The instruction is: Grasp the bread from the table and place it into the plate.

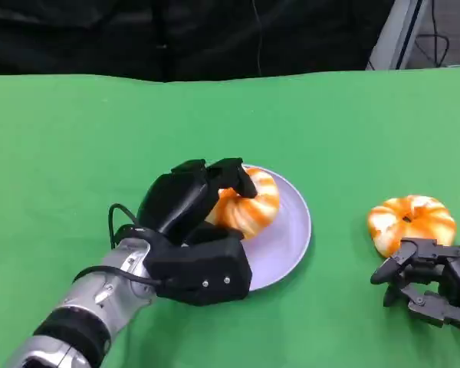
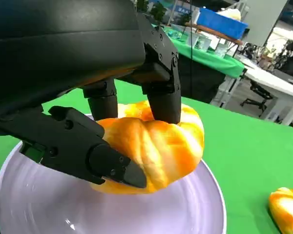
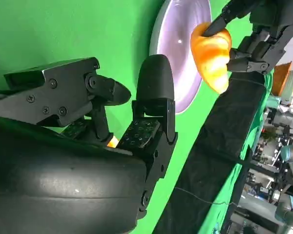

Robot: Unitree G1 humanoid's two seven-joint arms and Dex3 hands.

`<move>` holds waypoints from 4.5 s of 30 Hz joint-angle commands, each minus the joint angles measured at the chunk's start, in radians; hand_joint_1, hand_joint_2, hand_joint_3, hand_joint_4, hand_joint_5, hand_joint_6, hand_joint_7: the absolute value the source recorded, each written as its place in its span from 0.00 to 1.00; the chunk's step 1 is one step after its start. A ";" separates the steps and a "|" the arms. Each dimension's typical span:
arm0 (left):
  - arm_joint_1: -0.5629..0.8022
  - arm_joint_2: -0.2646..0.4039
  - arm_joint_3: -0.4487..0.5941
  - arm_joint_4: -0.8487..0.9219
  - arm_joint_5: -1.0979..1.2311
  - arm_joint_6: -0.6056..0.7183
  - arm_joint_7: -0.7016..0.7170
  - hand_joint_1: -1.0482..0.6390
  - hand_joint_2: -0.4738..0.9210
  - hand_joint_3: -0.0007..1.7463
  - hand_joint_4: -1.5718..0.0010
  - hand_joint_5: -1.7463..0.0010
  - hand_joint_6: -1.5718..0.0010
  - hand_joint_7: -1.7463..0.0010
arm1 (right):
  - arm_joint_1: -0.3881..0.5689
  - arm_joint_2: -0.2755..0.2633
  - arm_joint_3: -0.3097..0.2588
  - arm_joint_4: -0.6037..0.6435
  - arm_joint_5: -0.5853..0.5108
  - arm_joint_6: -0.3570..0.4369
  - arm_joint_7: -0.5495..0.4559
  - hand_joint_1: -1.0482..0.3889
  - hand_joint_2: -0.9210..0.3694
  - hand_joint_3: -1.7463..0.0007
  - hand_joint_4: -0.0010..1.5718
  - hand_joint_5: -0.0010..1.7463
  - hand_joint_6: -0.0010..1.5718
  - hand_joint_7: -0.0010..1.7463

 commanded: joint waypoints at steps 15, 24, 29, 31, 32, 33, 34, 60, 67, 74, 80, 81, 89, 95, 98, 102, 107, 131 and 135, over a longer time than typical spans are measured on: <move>-0.068 -0.022 -0.025 0.144 -0.008 0.003 -0.007 0.55 1.00 0.12 0.61 0.15 0.50 0.39 | 0.013 -0.013 0.000 -0.015 0.002 -0.001 -0.016 0.78 0.07 0.66 0.58 0.76 0.63 0.51; -0.082 -0.026 -0.036 0.179 -0.002 0.010 -0.010 0.51 1.00 0.13 0.61 0.27 0.46 0.60 | 0.016 -0.012 0.000 -0.015 0.001 -0.003 -0.020 0.77 0.08 0.65 0.58 0.77 0.62 0.52; -0.089 -0.023 -0.055 0.188 0.015 0.017 -0.001 0.49 1.00 0.11 0.56 0.43 0.40 0.76 | 0.016 -0.009 -0.003 -0.016 0.011 -0.001 -0.007 0.77 0.08 0.64 0.57 0.77 0.62 0.53; -0.089 -0.023 -0.056 0.190 0.016 0.020 -0.003 0.45 1.00 0.10 0.52 0.59 0.37 0.88 | 0.015 -0.007 -0.005 -0.017 0.020 0.004 0.003 0.77 0.08 0.64 0.57 0.77 0.62 0.53; -0.089 -0.024 -0.058 0.190 0.018 0.024 -0.002 0.45 1.00 0.10 0.51 0.62 0.36 0.90 | 0.015 -0.007 -0.006 -0.016 0.020 0.005 0.004 0.77 0.09 0.64 0.57 0.78 0.62 0.53; -0.090 -0.024 -0.063 0.190 0.023 0.030 0.004 0.43 1.00 0.10 0.49 0.71 0.38 0.95 | 0.014 -0.008 -0.006 -0.015 0.020 0.005 0.004 0.77 0.09 0.64 0.57 0.78 0.62 0.53; -0.090 -0.024 -0.068 0.189 0.028 0.034 0.009 0.41 1.00 0.10 0.47 0.79 0.39 0.97 | 0.014 -0.008 -0.006 -0.014 0.019 0.003 0.003 0.77 0.09 0.64 0.57 0.78 0.61 0.53; -0.075 0.028 -0.068 0.113 0.024 0.026 0.007 0.16 1.00 0.12 0.63 1.00 0.71 1.00 | 0.009 -0.010 -0.001 -0.009 0.006 0.001 -0.014 0.77 0.09 0.63 0.57 0.78 0.61 0.54; -0.056 0.054 -0.050 0.072 0.006 0.003 0.008 0.12 1.00 0.17 0.64 1.00 0.72 1.00 | 0.008 -0.008 -0.007 -0.005 0.017 0.006 0.001 0.76 0.10 0.62 0.57 0.78 0.61 0.54; -0.010 0.087 -0.026 -0.021 -0.014 -0.012 -0.023 0.10 1.00 0.18 0.66 1.00 0.72 1.00 | 0.007 -0.013 -0.002 -0.003 0.003 -0.002 -0.012 0.77 0.10 0.61 0.57 0.78 0.60 0.55; 0.062 0.129 0.002 -0.139 -0.026 -0.024 -0.029 0.09 1.00 0.19 0.66 1.00 0.73 1.00 | 0.006 -0.012 -0.002 -0.001 0.003 -0.002 -0.012 0.77 0.10 0.60 0.57 0.78 0.60 0.55; 0.069 0.132 0.006 -0.151 -0.027 -0.024 -0.030 0.09 1.00 0.19 0.66 1.00 0.73 1.00 | 0.006 -0.013 -0.002 -0.001 0.002 -0.002 -0.013 0.77 0.10 0.60 0.57 0.78 0.60 0.55; 0.161 0.180 0.056 -0.269 -0.049 -0.032 -0.043 0.09 1.00 0.21 0.68 1.00 0.75 1.00 | 0.004 -0.011 -0.005 0.003 0.009 0.005 -0.002 0.78 0.10 0.60 0.57 0.78 0.60 0.55; 0.214 0.193 0.095 -0.323 -0.072 -0.036 -0.050 0.09 1.00 0.21 0.68 1.00 0.75 1.00 | 0.006 -0.009 -0.010 0.004 0.024 0.010 0.020 0.79 0.09 0.60 0.57 0.79 0.60 0.56; 0.247 0.191 0.129 -0.334 -0.106 -0.074 -0.034 0.11 1.00 0.20 0.66 0.99 0.73 0.99 | 0.008 -0.012 -0.008 0.003 0.024 0.006 0.021 0.79 0.09 0.60 0.56 0.79 0.59 0.56; 0.290 0.194 0.175 -0.353 -0.129 -0.120 -0.010 0.13 1.00 0.19 0.64 0.99 0.71 0.99 | 0.008 -0.010 -0.010 0.001 0.028 0.009 0.026 0.78 0.09 0.61 0.56 0.79 0.59 0.57; 0.336 0.202 0.221 -0.399 -0.139 -0.126 -0.014 0.14 1.00 0.19 0.64 0.99 0.70 0.99 | 0.007 -0.011 -0.009 0.001 0.025 0.014 0.024 0.78 0.08 0.61 0.56 0.80 0.59 0.57; 0.431 0.162 0.405 -0.269 -0.356 -0.449 -0.043 0.22 1.00 0.13 0.53 0.99 0.62 0.99 | 0.001 -0.017 -0.020 0.009 0.050 0.021 0.055 0.79 0.07 0.62 0.56 0.80 0.59 0.57; 0.431 0.160 0.421 -0.231 -0.364 -0.500 -0.050 0.22 1.00 0.13 0.53 0.99 0.61 0.99 | 0.001 -0.016 -0.025 0.007 0.057 0.028 0.067 0.79 0.07 0.62 0.57 0.79 0.59 0.56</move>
